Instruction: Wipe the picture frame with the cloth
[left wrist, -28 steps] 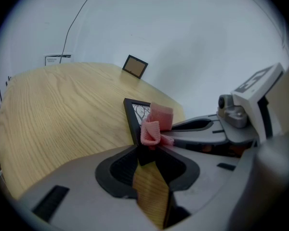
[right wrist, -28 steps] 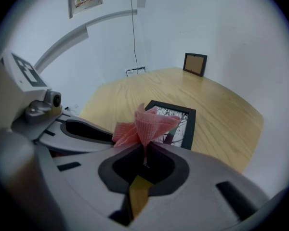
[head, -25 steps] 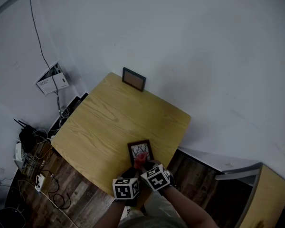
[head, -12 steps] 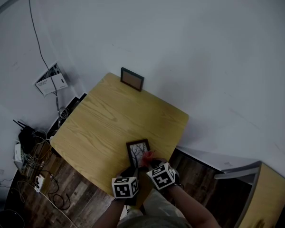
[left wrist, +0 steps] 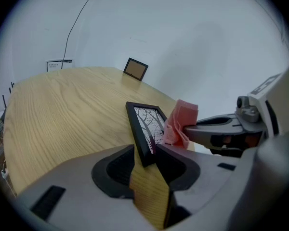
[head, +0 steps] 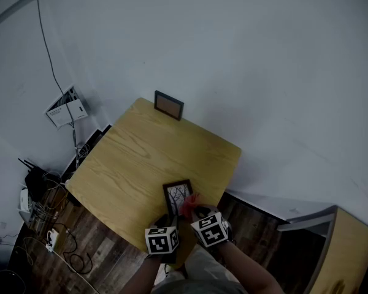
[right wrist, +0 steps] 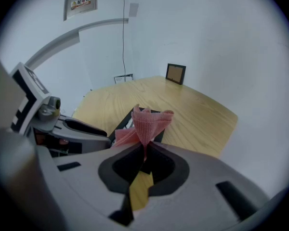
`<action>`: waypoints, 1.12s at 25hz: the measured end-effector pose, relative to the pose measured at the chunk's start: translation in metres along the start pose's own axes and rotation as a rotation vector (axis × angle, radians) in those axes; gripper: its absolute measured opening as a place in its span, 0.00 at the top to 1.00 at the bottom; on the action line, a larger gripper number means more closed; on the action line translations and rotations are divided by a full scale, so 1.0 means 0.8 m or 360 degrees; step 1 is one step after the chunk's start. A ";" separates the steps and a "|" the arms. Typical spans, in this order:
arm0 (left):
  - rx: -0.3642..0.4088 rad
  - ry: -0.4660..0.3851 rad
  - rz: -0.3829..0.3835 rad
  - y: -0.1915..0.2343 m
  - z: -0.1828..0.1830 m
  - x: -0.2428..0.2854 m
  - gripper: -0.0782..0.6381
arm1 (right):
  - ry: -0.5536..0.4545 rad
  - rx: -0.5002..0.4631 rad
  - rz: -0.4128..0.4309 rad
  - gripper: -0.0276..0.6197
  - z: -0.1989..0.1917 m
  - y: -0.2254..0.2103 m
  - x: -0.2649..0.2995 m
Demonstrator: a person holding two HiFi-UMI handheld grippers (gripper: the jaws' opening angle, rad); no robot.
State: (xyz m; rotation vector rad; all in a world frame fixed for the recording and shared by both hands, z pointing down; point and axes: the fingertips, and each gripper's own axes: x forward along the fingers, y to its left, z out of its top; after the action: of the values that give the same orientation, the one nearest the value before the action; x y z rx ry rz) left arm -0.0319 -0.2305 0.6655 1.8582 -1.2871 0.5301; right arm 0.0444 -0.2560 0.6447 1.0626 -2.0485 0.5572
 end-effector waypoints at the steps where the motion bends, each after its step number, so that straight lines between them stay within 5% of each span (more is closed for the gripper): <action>1: 0.0002 -0.0020 0.0002 0.000 0.004 -0.003 0.73 | -0.0028 0.0019 -0.0008 0.94 0.001 -0.001 -0.004; 12: -0.0047 -0.0160 -0.0071 -0.011 0.014 -0.077 0.75 | -0.0331 0.0193 -0.0037 0.94 0.021 0.033 -0.083; 28: 0.0102 -0.0237 -0.0125 -0.018 -0.025 -0.181 0.88 | -0.0607 0.0302 -0.0063 0.94 -0.003 0.097 -0.183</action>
State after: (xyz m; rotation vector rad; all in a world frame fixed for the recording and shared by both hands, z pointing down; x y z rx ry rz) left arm -0.0742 -0.1284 0.5692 2.0248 -1.3005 0.4020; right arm 0.0365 -0.1375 0.5292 1.4064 -2.3292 0.5716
